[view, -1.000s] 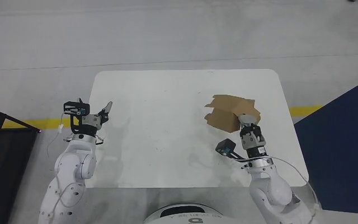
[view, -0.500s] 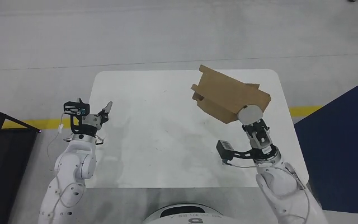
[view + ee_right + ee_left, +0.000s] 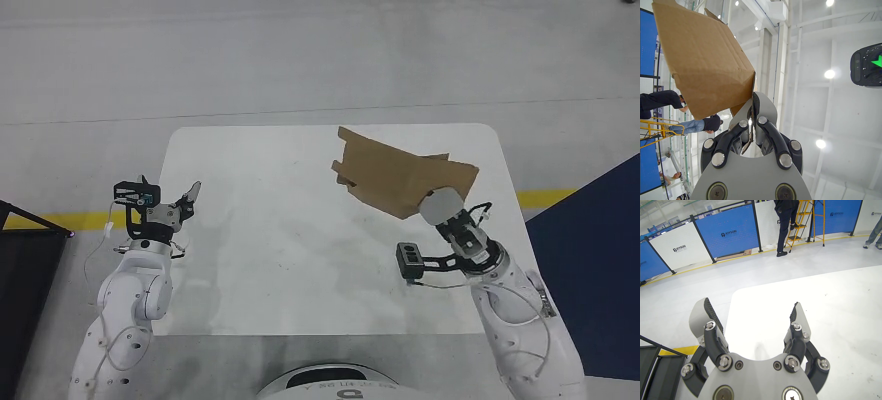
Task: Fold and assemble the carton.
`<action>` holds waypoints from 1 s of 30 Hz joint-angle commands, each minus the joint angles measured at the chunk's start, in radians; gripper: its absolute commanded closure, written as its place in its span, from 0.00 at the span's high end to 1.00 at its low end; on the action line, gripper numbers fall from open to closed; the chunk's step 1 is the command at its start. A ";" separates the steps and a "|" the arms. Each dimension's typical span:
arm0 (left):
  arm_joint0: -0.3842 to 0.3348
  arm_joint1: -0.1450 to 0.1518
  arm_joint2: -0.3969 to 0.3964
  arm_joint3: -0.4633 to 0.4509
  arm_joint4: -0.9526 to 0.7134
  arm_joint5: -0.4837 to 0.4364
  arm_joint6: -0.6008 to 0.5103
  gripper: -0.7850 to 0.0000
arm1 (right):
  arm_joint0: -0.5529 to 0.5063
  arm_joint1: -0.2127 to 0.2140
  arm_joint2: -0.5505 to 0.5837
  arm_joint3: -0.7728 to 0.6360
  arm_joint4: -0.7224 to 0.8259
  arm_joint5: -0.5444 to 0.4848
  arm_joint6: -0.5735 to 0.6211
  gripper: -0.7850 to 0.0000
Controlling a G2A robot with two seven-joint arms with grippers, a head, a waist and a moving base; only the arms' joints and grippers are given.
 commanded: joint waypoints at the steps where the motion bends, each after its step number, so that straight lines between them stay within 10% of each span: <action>1: 0.000 0.000 0.000 0.000 0.000 0.000 0.000 1.00 | 0.007 -0.021 0.006 0.009 0.000 0.022 -0.011 0.00; 9: 0.000 0.000 0.000 0.000 0.000 0.000 0.000 1.00 | 0.006 -0.103 -0.277 -0.030 0.232 -0.336 0.364 0.00; 19: 0.000 0.000 0.000 0.000 0.000 0.000 0.000 1.00 | 0.034 -0.105 -0.252 -0.119 1.246 -0.859 0.225 0.00; 30: 0.000 0.000 0.000 0.000 0.000 0.000 0.000 1.00 | 0.058 -0.102 -0.193 -0.073 2.219 -1.356 0.460 0.00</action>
